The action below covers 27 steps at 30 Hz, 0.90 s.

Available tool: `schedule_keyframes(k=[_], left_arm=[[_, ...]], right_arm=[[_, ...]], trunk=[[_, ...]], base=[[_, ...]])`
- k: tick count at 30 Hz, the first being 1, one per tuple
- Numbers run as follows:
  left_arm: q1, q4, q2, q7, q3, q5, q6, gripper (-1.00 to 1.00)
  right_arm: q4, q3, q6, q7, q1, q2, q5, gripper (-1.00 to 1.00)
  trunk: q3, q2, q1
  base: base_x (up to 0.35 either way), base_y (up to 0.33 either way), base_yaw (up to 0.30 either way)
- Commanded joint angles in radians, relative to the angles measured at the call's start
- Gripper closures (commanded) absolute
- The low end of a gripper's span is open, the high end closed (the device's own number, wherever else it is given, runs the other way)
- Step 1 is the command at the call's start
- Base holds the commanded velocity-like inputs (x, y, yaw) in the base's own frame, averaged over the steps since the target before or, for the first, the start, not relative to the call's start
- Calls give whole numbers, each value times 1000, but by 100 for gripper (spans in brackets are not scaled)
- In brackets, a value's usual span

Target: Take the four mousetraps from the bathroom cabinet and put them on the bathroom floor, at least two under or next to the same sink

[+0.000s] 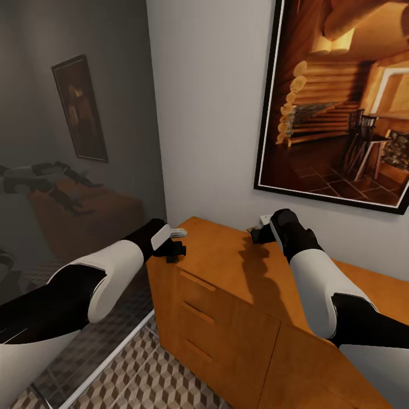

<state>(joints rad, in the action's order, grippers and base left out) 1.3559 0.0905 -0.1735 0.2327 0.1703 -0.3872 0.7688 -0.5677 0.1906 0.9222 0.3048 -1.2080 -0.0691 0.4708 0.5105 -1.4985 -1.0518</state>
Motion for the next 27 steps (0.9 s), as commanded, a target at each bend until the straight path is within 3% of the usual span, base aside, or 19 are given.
schedule_keyframes(k=[1, 17, 18, 27], left_arm=[[0, 2, 0, 7, 5, -13, 4, -100], [0, -5, 0, 7, 5, -13, 3, -100], [0, -6, 0, 7, 5, -13, 3, 100], [0, -8, 0, 6, 5, -13, 3, 100]], right_arm=[[-1, 7, 3, 7, -1, -1, 9, 100], [0, 7, 2, 7, -1, -1, 9, 100], [0, 7, 2, 7, -1, -1, 9, 100], [0, 7, 2, 7, -1, -1, 9, 100]], trunk=[[1, -1, 0], [1, -1, 0], [1, -1, 0], [1, -1, 0]], base=[[0, 0, 0], [0, 0, 0], [0, 0, 0], [0, 0, 0]])
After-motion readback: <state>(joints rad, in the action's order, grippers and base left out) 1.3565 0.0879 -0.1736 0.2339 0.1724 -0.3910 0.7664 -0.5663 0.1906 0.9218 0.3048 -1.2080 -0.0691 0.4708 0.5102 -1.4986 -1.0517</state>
